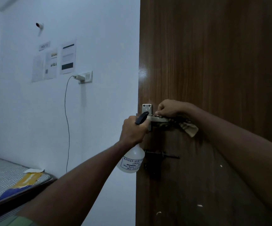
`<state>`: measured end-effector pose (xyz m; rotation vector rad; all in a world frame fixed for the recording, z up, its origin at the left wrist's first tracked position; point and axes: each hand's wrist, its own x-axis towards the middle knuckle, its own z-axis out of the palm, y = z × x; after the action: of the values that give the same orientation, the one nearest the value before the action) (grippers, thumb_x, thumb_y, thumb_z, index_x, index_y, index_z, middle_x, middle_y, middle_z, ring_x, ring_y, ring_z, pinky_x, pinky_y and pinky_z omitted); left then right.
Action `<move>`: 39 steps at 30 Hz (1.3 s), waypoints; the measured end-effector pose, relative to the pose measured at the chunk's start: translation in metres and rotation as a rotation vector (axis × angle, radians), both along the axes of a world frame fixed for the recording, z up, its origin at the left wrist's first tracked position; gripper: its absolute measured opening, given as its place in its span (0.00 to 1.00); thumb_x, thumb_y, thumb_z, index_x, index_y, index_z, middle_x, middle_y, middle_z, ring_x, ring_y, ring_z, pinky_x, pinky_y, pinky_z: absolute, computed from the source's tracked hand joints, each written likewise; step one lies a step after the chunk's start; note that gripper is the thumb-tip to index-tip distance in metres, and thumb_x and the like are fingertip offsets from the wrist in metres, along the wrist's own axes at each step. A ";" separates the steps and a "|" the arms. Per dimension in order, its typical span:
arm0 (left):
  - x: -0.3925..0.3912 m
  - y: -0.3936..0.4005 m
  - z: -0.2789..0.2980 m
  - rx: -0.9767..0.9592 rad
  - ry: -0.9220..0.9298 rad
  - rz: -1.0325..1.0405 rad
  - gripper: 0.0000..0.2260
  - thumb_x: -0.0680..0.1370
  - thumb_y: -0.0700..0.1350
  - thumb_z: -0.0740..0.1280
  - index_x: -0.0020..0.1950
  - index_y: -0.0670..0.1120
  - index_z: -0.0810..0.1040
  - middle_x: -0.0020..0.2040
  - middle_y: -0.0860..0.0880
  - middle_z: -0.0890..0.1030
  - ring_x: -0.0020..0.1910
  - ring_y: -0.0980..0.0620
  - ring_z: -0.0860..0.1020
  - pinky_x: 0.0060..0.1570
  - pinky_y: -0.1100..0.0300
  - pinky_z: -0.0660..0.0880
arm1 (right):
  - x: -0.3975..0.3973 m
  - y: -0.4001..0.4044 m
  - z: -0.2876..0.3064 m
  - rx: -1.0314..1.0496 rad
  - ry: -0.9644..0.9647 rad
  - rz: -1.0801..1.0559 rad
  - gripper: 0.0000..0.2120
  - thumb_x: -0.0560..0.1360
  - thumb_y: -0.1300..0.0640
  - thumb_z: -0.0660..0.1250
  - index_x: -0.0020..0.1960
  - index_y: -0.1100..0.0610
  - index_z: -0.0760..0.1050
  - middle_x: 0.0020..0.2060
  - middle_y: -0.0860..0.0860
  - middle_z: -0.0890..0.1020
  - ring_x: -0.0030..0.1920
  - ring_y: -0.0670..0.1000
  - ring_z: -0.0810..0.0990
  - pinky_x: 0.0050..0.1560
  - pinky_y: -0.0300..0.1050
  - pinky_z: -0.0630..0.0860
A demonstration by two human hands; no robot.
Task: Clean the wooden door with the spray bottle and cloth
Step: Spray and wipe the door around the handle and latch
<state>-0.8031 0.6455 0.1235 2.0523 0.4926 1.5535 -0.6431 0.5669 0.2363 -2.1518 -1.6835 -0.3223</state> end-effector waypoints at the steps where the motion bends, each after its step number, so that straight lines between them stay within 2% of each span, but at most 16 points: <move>1: 0.000 0.002 0.001 -0.001 -0.004 0.005 0.23 0.71 0.58 0.66 0.37 0.37 0.82 0.33 0.40 0.84 0.27 0.36 0.79 0.29 0.40 0.78 | -0.006 0.006 -0.001 0.043 -0.007 0.010 0.10 0.83 0.51 0.66 0.51 0.57 0.81 0.46 0.53 0.83 0.47 0.51 0.80 0.47 0.48 0.75; 3: 0.000 0.003 0.003 0.004 -0.004 0.018 0.23 0.71 0.59 0.66 0.37 0.37 0.82 0.34 0.39 0.83 0.30 0.33 0.80 0.29 0.40 0.77 | -0.020 0.018 -0.009 0.162 -0.030 0.045 0.08 0.82 0.52 0.66 0.51 0.55 0.80 0.46 0.52 0.83 0.45 0.51 0.80 0.46 0.49 0.76; 5: 0.001 0.004 0.003 -0.002 -0.017 0.014 0.22 0.71 0.58 0.65 0.37 0.38 0.81 0.34 0.38 0.83 0.29 0.35 0.80 0.28 0.40 0.77 | -0.025 0.023 -0.018 0.244 -0.082 0.055 0.05 0.83 0.51 0.64 0.53 0.51 0.78 0.48 0.50 0.82 0.48 0.51 0.80 0.49 0.51 0.77; 8: -0.001 0.008 -0.001 -0.030 -0.015 0.011 0.22 0.70 0.59 0.65 0.36 0.40 0.82 0.33 0.42 0.84 0.26 0.44 0.79 0.29 0.45 0.78 | -0.010 0.010 -0.024 0.271 -0.073 0.082 0.06 0.83 0.47 0.64 0.55 0.48 0.77 0.46 0.46 0.81 0.48 0.49 0.80 0.52 0.53 0.77; 10: -0.003 0.013 -0.004 -0.035 -0.002 -0.010 0.18 0.72 0.56 0.65 0.34 0.42 0.83 0.32 0.45 0.84 0.24 0.48 0.79 0.30 0.50 0.77 | 0.007 -0.002 -0.028 0.294 -0.153 0.010 0.07 0.83 0.45 0.63 0.55 0.47 0.75 0.46 0.46 0.81 0.49 0.50 0.80 0.55 0.55 0.77; 12: -0.006 0.015 -0.005 -0.033 0.000 -0.016 0.18 0.72 0.54 0.64 0.34 0.42 0.83 0.32 0.45 0.85 0.24 0.50 0.78 0.30 0.53 0.77 | 0.017 -0.009 -0.034 0.389 -0.218 -0.052 0.07 0.83 0.45 0.61 0.56 0.47 0.73 0.44 0.47 0.81 0.47 0.52 0.80 0.53 0.54 0.77; 15: -0.004 0.017 -0.008 -0.039 -0.015 -0.005 0.20 0.72 0.54 0.64 0.37 0.36 0.83 0.32 0.42 0.84 0.22 0.55 0.78 0.29 0.54 0.76 | 0.009 -0.008 -0.037 0.555 -0.301 0.040 0.05 0.84 0.50 0.57 0.57 0.49 0.70 0.41 0.48 0.75 0.45 0.51 0.75 0.48 0.54 0.76; 17: -0.002 0.018 -0.009 -0.041 -0.025 0.019 0.22 0.72 0.55 0.65 0.38 0.35 0.82 0.31 0.42 0.84 0.23 0.53 0.78 0.30 0.48 0.78 | -0.005 -0.001 -0.038 0.660 -0.443 0.148 0.05 0.84 0.54 0.57 0.57 0.52 0.70 0.42 0.48 0.73 0.48 0.51 0.70 0.49 0.55 0.72; 19: -0.001 0.018 -0.008 -0.033 -0.027 0.042 0.23 0.72 0.56 0.65 0.38 0.36 0.81 0.31 0.41 0.83 0.24 0.48 0.78 0.31 0.43 0.79 | -0.016 0.009 -0.044 0.649 -0.613 0.237 0.07 0.81 0.56 0.62 0.59 0.53 0.71 0.48 0.50 0.74 0.51 0.52 0.68 0.53 0.54 0.71; 22: -0.003 0.018 -0.010 -0.025 -0.038 0.050 0.22 0.72 0.57 0.64 0.38 0.38 0.82 0.32 0.42 0.84 0.25 0.44 0.79 0.32 0.41 0.80 | -0.012 0.023 -0.062 0.523 -0.803 0.342 0.12 0.77 0.60 0.68 0.60 0.57 0.75 0.53 0.53 0.79 0.54 0.54 0.74 0.55 0.52 0.73; 24: -0.003 0.016 -0.013 0.013 -0.009 0.047 0.22 0.72 0.59 0.64 0.38 0.40 0.83 0.32 0.43 0.84 0.29 0.39 0.81 0.31 0.40 0.80 | 0.001 0.018 -0.067 0.561 -0.837 0.365 0.14 0.75 0.63 0.70 0.60 0.57 0.78 0.53 0.53 0.82 0.56 0.57 0.78 0.56 0.55 0.76; 27: -0.001 0.015 -0.025 0.103 0.045 0.057 0.25 0.71 0.64 0.62 0.36 0.42 0.82 0.31 0.43 0.82 0.30 0.38 0.80 0.29 0.44 0.76 | 0.027 0.002 -0.076 0.559 -0.947 0.355 0.21 0.76 0.60 0.68 0.68 0.52 0.78 0.65 0.51 0.80 0.65 0.60 0.76 0.61 0.60 0.73; 30: -0.003 0.019 -0.034 0.058 -0.059 0.055 0.25 0.70 0.61 0.62 0.35 0.38 0.80 0.30 0.39 0.80 0.30 0.34 0.79 0.29 0.41 0.74 | 0.045 -0.013 -0.087 0.542 -1.129 0.357 0.17 0.78 0.56 0.67 0.66 0.51 0.80 0.68 0.54 0.78 0.66 0.62 0.75 0.56 0.61 0.75; 32: -0.003 0.019 -0.033 0.033 -0.075 0.035 0.24 0.70 0.59 0.62 0.34 0.37 0.80 0.30 0.39 0.79 0.29 0.33 0.79 0.29 0.40 0.75 | 0.041 -0.012 -0.086 0.567 -1.099 0.342 0.14 0.77 0.56 0.69 0.62 0.51 0.81 0.66 0.54 0.79 0.63 0.61 0.76 0.52 0.60 0.76; 36: 0.000 0.015 -0.023 0.055 -0.028 0.049 0.23 0.72 0.60 0.63 0.37 0.41 0.82 0.32 0.42 0.82 0.31 0.36 0.81 0.30 0.39 0.78 | -0.001 0.016 -0.078 0.615 -0.774 0.317 0.14 0.72 0.65 0.71 0.55 0.53 0.84 0.55 0.51 0.83 0.55 0.58 0.80 0.46 0.52 0.74; 39: -0.001 0.015 -0.017 -0.013 -0.105 0.056 0.23 0.74 0.60 0.65 0.37 0.39 0.82 0.33 0.40 0.83 0.31 0.35 0.81 0.31 0.41 0.78 | -0.005 0.022 -0.080 0.594 -0.757 0.325 0.18 0.71 0.65 0.72 0.58 0.50 0.84 0.55 0.49 0.84 0.56 0.57 0.80 0.46 0.53 0.75</move>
<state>-0.8039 0.6608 0.1067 1.9510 0.5233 1.6767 -0.6476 0.5885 0.1564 -1.3507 -1.9173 -1.4609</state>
